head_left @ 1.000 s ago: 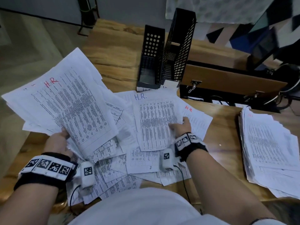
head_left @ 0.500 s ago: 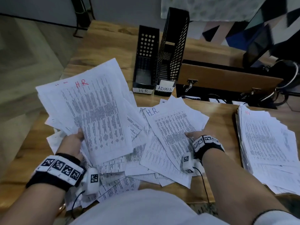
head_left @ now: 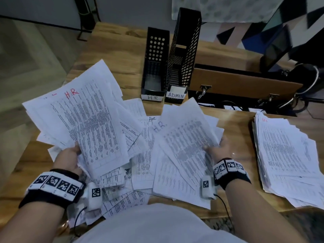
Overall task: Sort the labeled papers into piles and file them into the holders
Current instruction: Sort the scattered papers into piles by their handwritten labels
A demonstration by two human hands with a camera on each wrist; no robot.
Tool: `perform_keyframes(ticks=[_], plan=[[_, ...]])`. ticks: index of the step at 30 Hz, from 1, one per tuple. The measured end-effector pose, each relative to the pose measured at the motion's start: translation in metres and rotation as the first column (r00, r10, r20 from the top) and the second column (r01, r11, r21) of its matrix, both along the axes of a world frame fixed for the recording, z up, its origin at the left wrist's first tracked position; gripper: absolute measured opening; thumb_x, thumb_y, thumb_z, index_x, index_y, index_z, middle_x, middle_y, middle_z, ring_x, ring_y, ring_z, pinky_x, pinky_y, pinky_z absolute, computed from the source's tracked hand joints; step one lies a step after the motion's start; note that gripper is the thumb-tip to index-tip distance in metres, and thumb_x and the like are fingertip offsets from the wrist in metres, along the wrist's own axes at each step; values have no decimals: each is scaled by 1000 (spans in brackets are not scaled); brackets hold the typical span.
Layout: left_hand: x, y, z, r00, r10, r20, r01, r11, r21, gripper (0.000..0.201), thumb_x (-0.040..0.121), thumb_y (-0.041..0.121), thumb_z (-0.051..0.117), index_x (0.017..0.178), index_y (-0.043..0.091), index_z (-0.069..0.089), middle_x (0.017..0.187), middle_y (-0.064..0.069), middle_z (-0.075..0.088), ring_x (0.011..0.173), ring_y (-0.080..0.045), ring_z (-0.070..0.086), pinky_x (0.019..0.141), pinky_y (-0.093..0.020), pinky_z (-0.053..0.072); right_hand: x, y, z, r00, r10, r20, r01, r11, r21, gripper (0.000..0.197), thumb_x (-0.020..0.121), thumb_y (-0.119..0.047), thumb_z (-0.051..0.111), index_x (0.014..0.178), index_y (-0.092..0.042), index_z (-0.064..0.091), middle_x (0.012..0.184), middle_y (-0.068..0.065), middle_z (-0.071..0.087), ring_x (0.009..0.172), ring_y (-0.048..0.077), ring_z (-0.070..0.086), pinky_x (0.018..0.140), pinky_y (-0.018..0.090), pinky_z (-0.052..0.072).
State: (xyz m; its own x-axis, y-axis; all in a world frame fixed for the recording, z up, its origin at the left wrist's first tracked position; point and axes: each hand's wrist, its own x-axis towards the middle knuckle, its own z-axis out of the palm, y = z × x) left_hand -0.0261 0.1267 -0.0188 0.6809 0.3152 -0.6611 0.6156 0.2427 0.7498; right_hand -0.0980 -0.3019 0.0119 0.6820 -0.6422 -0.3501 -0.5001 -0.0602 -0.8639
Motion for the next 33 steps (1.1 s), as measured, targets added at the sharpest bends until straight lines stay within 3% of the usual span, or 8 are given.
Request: perform_keyframes(ticks=[5,8,11,14,19,22,26,33], plan=[[-1,-4,-8,1000,2,-18,-2,1000,2,41,102,26,37,133,1,46,90,-1,55,82,-17,56,111,-47,34,9,36,4,965,259,-27,-259,966,23,23,74,12,72,88,-5,68,83,12,68,82,23,64,70,29,52],[-2,-3,-14,1000,0,-22,0,1000,-6,23,102,23,36,89,16,53,100,-6,70,73,-13,51,111,-48,34,15,61,-10,936,344,-69,-350,927,-130,6,74,6,74,77,2,71,94,6,59,86,12,54,75,8,40],[-11,-4,-11,997,-27,-67,26,999,-24,25,102,15,38,92,7,59,93,-9,76,83,-21,60,103,-42,41,26,74,-33,913,328,-242,-391,873,-292,21,68,-7,75,60,-24,68,118,3,58,109,19,56,78,18,43],[-15,-9,-11,996,-35,-80,36,999,7,36,100,10,39,133,-3,47,133,-23,55,124,-36,51,107,-41,38,32,86,-34,864,270,-424,-438,819,-372,19,69,-15,76,68,-24,59,120,-1,48,115,21,47,82,27,48],[-18,-14,-20,992,-46,-115,50,998,36,45,99,13,34,143,4,37,149,-22,38,136,-38,38,112,-49,32,37,98,-26,887,253,-386,-350,914,-204,45,72,0,74,102,-13,42,91,7,54,65,19,55,49,25,46],[-17,-16,-21,992,-37,-119,41,999,34,45,100,14,34,142,-3,34,148,-24,37,136,-39,37,112,-50,31,36,97,-21,929,196,-313,-222,974,-48,62,73,6,73,117,-18,36,94,9,57,68,22,58,46,23,44],[-18,-17,-15,995,-27,-95,25,1000,-16,45,100,13,33,143,-2,34,147,-22,41,136,-38,38,112,-49,31,31,68,-13,927,97,-363,-162,975,-154,17,77,-7,74,86,-10,60,89,11,68,76,27,65,60,34,57],[-26,-18,-5,991,-19,-130,-19,960,-279,35,102,26,36,91,5,61,71,-7,75,87,-25,61,97,-44,40,-11,-10,1,896,-17,-443,-133,943,-304,5,87,-3,65,88,-8,65,99,17,70,77,27,65,59,28,53]])
